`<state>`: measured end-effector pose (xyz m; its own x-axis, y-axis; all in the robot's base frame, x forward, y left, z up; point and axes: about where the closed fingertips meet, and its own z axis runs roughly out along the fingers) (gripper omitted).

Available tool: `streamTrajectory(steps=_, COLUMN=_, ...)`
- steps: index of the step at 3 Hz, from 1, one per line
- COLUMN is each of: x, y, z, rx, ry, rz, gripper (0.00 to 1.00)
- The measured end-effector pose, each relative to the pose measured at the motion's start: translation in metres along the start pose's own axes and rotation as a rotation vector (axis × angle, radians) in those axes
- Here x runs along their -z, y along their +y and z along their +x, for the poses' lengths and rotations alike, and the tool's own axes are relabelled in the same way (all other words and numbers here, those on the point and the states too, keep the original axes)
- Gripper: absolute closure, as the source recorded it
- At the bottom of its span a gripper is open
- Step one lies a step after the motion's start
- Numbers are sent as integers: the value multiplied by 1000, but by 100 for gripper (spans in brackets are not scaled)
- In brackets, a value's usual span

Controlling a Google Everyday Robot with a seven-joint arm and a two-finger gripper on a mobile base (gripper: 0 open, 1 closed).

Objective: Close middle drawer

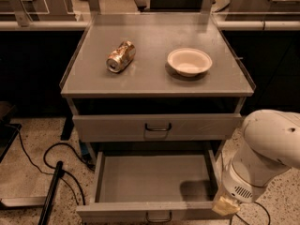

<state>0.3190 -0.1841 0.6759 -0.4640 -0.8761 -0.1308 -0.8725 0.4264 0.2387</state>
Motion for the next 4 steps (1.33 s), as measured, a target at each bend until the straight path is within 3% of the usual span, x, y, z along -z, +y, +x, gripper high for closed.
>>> streamTrajectory(steps=1, x=-26, y=-3, z=0, rx=-22, ry=-10, rz=8, gripper=100)
streamTrajectory(steps=2, x=-81, y=-21, z=-1, rx=-83, ry=-21, rz=31, gripper=100)
streamTrajectory(steps=3, x=-133, y=-45, z=-7, rx=-150, ry=-34, rz=15, gripper=100)
streamTrajectory(steps=4, x=-133, y=-45, z=-7, rx=-150, ry=-34, rz=15, gripper=100)
